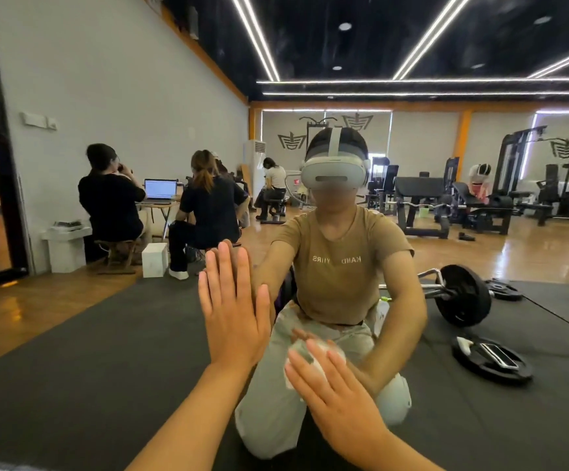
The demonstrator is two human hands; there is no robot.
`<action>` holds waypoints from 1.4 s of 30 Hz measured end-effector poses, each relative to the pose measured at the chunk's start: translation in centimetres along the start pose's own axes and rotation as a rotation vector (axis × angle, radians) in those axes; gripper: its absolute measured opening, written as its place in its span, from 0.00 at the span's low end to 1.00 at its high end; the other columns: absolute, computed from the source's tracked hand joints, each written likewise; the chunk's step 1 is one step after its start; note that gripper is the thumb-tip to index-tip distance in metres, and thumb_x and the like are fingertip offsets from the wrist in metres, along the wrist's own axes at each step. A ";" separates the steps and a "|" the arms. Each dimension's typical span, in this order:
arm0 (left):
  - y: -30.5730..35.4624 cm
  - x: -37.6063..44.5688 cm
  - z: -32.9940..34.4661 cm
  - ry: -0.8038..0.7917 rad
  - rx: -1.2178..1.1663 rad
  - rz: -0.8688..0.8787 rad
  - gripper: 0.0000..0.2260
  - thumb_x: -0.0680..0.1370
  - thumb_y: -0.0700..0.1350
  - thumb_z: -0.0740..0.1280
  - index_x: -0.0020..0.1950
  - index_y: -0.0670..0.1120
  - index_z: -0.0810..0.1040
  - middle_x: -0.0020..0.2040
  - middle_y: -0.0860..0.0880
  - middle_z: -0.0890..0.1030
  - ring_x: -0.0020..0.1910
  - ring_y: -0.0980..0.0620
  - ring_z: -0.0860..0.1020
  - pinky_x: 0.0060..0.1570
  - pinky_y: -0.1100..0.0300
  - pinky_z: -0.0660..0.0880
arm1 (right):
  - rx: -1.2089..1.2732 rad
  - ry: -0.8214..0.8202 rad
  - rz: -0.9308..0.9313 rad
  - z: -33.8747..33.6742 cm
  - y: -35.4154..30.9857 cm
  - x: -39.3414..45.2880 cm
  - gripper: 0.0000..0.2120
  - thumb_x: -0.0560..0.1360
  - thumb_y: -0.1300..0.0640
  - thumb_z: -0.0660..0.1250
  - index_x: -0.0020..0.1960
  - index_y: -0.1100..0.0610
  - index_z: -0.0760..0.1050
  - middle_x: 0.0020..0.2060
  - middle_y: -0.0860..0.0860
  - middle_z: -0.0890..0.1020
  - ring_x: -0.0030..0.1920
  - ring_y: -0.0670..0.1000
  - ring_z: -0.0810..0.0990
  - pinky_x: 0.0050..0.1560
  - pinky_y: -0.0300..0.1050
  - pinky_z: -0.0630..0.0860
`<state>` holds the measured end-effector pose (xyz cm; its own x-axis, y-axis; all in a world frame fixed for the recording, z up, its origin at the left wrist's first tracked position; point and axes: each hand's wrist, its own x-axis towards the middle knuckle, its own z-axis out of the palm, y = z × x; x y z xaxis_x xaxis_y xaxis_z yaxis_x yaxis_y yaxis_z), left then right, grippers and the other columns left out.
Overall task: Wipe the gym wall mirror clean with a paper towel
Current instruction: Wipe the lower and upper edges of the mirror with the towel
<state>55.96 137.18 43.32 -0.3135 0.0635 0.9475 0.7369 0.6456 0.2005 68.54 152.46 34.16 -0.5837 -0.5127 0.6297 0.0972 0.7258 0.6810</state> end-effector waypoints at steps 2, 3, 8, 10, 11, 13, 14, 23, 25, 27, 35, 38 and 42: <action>-0.1 0.0 -0.1 -0.006 0.001 0.010 0.27 0.86 0.54 0.46 0.82 0.42 0.50 0.82 0.40 0.50 0.81 0.41 0.47 0.79 0.45 0.45 | -0.036 -0.063 -0.076 -0.2 0.6 -1.1 0.49 0.72 0.52 0.71 0.82 0.59 0.43 0.81 0.57 0.45 0.79 0.60 0.48 0.78 0.56 0.45; -0.1 0.1 -0.1 -0.010 0.006 0.014 0.27 0.86 0.54 0.45 0.82 0.42 0.49 0.82 0.41 0.49 0.81 0.42 0.47 0.79 0.46 0.44 | -0.034 -0.093 -0.083 -0.5 1.3 -1.1 0.55 0.68 0.50 0.75 0.82 0.59 0.43 0.81 0.56 0.45 0.79 0.59 0.50 0.78 0.55 0.45; 0.0 0.1 -0.4 -0.045 0.022 0.011 0.28 0.86 0.54 0.45 0.82 0.42 0.46 0.82 0.41 0.47 0.81 0.41 0.46 0.79 0.45 0.43 | 0.006 0.100 0.051 -3.1 7.5 1.8 0.38 0.79 0.55 0.62 0.81 0.60 0.44 0.81 0.57 0.49 0.80 0.58 0.49 0.80 0.56 0.46; 0.0 0.0 -0.5 -0.053 0.024 0.009 0.28 0.85 0.53 0.47 0.82 0.42 0.46 0.82 0.41 0.47 0.81 0.41 0.46 0.79 0.45 0.44 | 0.004 0.171 0.171 -4.9 11.2 4.7 0.36 0.82 0.53 0.58 0.81 0.61 0.43 0.79 0.59 0.54 0.79 0.60 0.54 0.78 0.60 0.52; -0.1 0.0 -0.6 -0.063 0.025 0.004 0.28 0.85 0.53 0.48 0.82 0.42 0.46 0.82 0.41 0.47 0.81 0.40 0.46 0.79 0.45 0.44 | -0.013 0.202 0.239 -5.9 13.4 6.3 0.36 0.82 0.51 0.58 0.81 0.61 0.43 0.78 0.60 0.55 0.79 0.60 0.54 0.78 0.61 0.54; -0.1 0.0 -0.8 -0.077 0.025 -0.003 0.28 0.85 0.52 0.48 0.82 0.42 0.46 0.82 0.41 0.46 0.81 0.41 0.46 0.79 0.45 0.44 | -0.058 0.264 0.389 -8.0 17.9 9.7 0.36 0.83 0.47 0.56 0.80 0.60 0.40 0.78 0.59 0.53 0.79 0.58 0.51 0.78 0.62 0.51; 0.0 0.0 -0.9 -0.082 0.027 -0.006 0.28 0.85 0.52 0.48 0.82 0.42 0.46 0.82 0.41 0.46 0.81 0.41 0.46 0.79 0.44 0.45 | -0.076 0.300 0.477 -8.8 20.0 11.0 0.35 0.83 0.46 0.55 0.79 0.60 0.41 0.77 0.58 0.51 0.79 0.59 0.50 0.77 0.62 0.49; 6.7 -0.2 -2.0 -0.168 -0.263 -0.051 0.30 0.84 0.55 0.50 0.82 0.51 0.42 0.82 0.45 0.39 0.81 0.46 0.40 0.77 0.43 0.37 | 0.189 0.386 0.734 -8.1 18.3 9.1 0.37 0.78 0.53 0.61 0.79 0.66 0.48 0.78 0.64 0.54 0.80 0.59 0.49 0.80 0.52 0.42; 8.3 -1.0 -1.9 -0.194 -0.274 0.006 0.28 0.84 0.55 0.49 0.82 0.53 0.41 0.82 0.48 0.37 0.81 0.47 0.39 0.76 0.47 0.33 | 0.203 0.324 0.703 -6.6 15.1 5.3 0.37 0.77 0.52 0.61 0.79 0.62 0.46 0.79 0.62 0.53 0.80 0.57 0.47 0.80 0.53 0.44; 9.7 -1.8 -1.3 -0.225 -0.262 -0.019 0.28 0.84 0.55 0.48 0.82 0.53 0.42 0.82 0.47 0.36 0.81 0.47 0.39 0.75 0.47 0.31 | 0.206 0.279 0.629 -4.9 11.4 0.5 0.34 0.80 0.54 0.60 0.79 0.63 0.48 0.79 0.61 0.52 0.80 0.60 0.49 0.79 0.59 0.50; 8.6 -4.6 0.4 -0.350 -0.088 0.076 0.29 0.83 0.57 0.47 0.82 0.54 0.39 0.82 0.47 0.37 0.81 0.46 0.38 0.74 0.43 0.33 | -0.095 -0.204 0.116 -2.3 3.4 -15.2 0.40 0.71 0.64 0.52 0.81 0.63 0.42 0.81 0.58 0.46 0.80 0.60 0.44 0.77 0.56 0.47; 7.6 -4.3 0.3 -0.359 -0.053 0.120 0.30 0.83 0.58 0.47 0.82 0.55 0.37 0.82 0.48 0.36 0.81 0.47 0.38 0.74 0.46 0.32 | -0.127 -0.253 -0.032 -3.3 5.2 -14.9 0.43 0.71 0.62 0.57 0.81 0.62 0.41 0.81 0.57 0.44 0.80 0.59 0.45 0.78 0.55 0.45; 7.3 -4.4 0.6 -0.343 -0.027 0.137 0.30 0.83 0.58 0.48 0.82 0.54 0.38 0.82 0.47 0.38 0.81 0.47 0.38 0.74 0.46 0.33 | -0.135 -0.145 0.024 -4.7 8.6 -11.6 0.42 0.71 0.64 0.56 0.81 0.62 0.42 0.81 0.57 0.44 0.80 0.60 0.45 0.78 0.57 0.47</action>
<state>62.41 142.07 40.50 -0.3903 0.4026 0.8280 0.8002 0.5931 0.0888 79.93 162.53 34.42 -0.6888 -0.4179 0.5924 0.2135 0.6640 0.7166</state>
